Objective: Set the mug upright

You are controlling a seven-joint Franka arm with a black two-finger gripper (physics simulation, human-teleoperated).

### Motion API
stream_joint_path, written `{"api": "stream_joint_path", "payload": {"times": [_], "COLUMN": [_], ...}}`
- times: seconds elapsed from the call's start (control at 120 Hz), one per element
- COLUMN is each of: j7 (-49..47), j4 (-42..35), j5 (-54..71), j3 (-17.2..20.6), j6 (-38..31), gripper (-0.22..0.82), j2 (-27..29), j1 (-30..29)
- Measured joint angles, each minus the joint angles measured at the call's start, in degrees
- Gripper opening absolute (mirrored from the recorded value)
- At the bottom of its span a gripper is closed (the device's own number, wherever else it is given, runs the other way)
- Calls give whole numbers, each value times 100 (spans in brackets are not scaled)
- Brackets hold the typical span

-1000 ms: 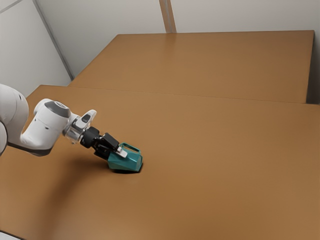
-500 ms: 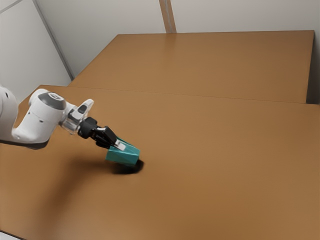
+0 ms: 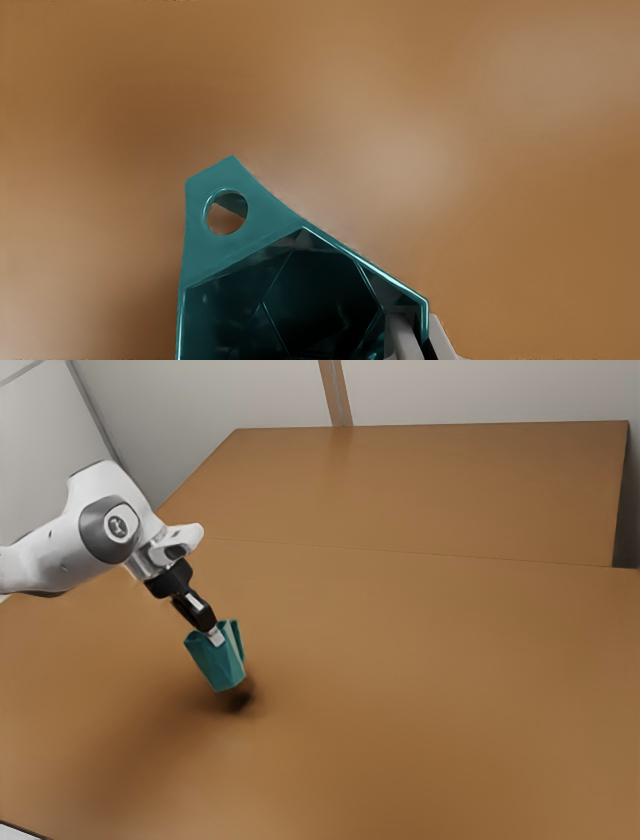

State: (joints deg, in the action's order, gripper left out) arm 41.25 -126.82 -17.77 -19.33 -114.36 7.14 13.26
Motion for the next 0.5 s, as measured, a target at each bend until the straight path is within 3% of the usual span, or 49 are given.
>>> {"api": "stream_joint_path", "payload": {"times": [0.217, 0.5], "j7": [-544, -1042], "j4": [10, -715], "j5": [1041, 1473], "j3": [365, 426], "j6": [-270, -1153], "gripper": [-18, -18], "j2": [4, 37], "j1": [4, -28]}}
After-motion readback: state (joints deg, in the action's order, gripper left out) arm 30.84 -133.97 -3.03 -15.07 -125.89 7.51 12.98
